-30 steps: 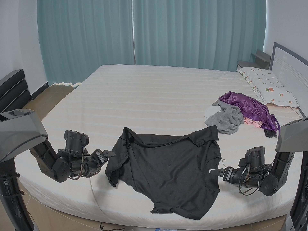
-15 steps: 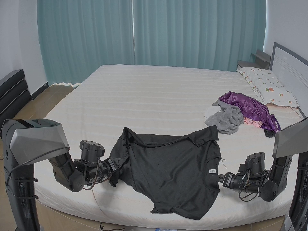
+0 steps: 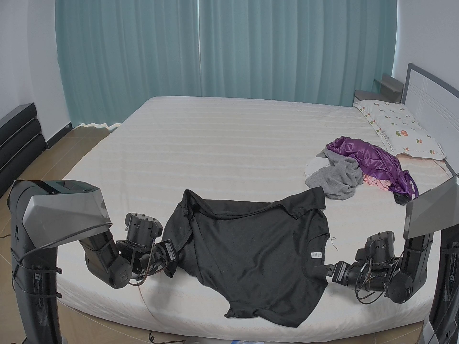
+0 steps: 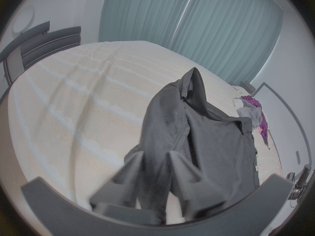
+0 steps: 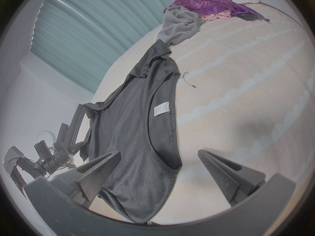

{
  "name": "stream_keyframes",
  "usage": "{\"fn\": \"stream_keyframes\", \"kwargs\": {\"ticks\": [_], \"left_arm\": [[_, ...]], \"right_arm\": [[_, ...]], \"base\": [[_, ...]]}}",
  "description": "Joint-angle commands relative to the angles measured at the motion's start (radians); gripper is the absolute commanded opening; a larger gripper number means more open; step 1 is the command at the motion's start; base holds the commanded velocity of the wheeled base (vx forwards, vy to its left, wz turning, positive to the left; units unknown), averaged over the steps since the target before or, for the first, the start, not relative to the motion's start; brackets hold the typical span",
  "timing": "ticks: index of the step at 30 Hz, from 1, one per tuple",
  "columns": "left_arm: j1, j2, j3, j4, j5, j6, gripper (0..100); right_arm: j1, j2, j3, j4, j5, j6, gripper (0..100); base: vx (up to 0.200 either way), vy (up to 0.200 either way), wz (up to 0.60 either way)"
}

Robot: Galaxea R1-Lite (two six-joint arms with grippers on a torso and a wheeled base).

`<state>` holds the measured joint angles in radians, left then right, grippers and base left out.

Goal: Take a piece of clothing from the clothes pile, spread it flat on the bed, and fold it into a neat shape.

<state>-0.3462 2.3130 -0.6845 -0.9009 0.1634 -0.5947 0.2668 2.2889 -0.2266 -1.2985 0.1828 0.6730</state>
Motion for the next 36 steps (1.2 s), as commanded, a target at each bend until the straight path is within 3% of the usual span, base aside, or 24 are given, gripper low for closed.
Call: {"fn": "stream_keyframes", "kwargs": {"ticks": [1, 11, 24, 36], "left_arm": [[0.018, 0.003, 0.010, -0.003, 0.005, 0.016, 0], [0.119, -0.030, -0.003, -0.004, 0.005, 0.030, 0], [0.320, -0.003, -0.115, 0.005, -0.004, 0.026, 0], [0.372, 0.055, -0.125, 0.005, -0.005, 0.024, 0]], "right_arm": [[0.000, 0.004, 0.004, -0.001, 0.000, -0.001, 100], [-0.001, 0.000, 0.004, -0.001, 0.001, -0.001, 100], [-0.011, 0.006, -0.007, -0.002, 0.000, 0.013, 100], [-0.014, 0.026, -0.019, -0.002, -0.006, 0.030, 100]], "base": [[0.000, 0.000, 0.00], [0.000, 0.000, 0.00], [0.000, 0.000, 0.00], [0.000, 0.000, 0.00]]}}
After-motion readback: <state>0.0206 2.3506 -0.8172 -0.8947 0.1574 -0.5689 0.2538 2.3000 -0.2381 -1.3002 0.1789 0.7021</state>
